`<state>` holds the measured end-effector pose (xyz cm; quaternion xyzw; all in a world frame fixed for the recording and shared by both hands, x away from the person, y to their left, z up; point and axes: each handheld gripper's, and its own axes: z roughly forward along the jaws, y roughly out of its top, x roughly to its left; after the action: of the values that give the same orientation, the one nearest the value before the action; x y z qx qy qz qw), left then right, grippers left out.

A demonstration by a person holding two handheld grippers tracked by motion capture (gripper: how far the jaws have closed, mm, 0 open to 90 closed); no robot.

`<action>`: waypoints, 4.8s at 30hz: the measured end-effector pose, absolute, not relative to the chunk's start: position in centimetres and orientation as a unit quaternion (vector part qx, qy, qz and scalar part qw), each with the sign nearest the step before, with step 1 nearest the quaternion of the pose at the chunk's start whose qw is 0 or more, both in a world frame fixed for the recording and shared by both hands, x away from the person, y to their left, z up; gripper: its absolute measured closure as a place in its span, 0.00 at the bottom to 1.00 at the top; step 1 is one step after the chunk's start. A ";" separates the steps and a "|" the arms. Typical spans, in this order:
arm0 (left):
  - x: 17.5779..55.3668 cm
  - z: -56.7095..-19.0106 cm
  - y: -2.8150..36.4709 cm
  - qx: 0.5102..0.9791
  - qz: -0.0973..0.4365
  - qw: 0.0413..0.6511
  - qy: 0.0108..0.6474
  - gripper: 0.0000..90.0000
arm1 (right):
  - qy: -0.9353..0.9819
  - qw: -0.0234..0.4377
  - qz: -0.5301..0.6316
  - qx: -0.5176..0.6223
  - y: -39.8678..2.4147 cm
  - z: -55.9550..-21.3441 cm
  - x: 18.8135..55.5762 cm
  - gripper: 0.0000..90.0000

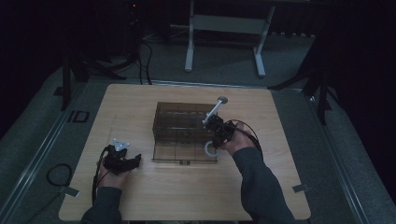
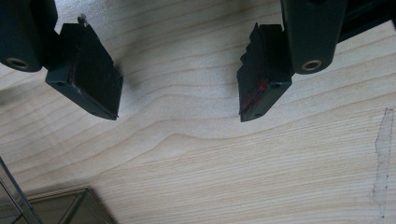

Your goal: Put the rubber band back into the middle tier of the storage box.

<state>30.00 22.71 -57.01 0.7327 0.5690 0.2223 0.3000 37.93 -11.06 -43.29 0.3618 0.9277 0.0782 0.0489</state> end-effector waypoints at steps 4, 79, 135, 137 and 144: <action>30.0 -57.0 22.7 0.733 0.222 0.300 0.569 0.34 | 0.929 0.048 0.079 0.360 -11.0 -43.4 38.0 0.91; 30.0 -57.0 22.7 0.734 0.223 0.300 0.567 0.34 | 0.932 0.049 0.062 0.354 -9.2 -46.4 39.5 0.91; 30.0 -57.0 22.7 0.734 0.221 0.300 0.568 0.34 | 0.935 0.045 0.037 0.350 -8.4 -48.4 39.5 0.91; 30.0 -57.0 22.7 0.734 0.221 0.300 0.568 0.34 | 0.935 0.045 0.037 0.349 -8.4 -48.4 39.5 0.91; 30.0 -57.0 22.7 0.734 0.221 0.300 0.568 0.34 | 0.935 0.046 0.034 0.349 -8.4 -48.5 39.5 0.91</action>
<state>29.96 22.72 -57.01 0.7338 0.5681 0.2208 0.3002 39.47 -8.37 -48.49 0.3489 0.9354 0.0338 0.0457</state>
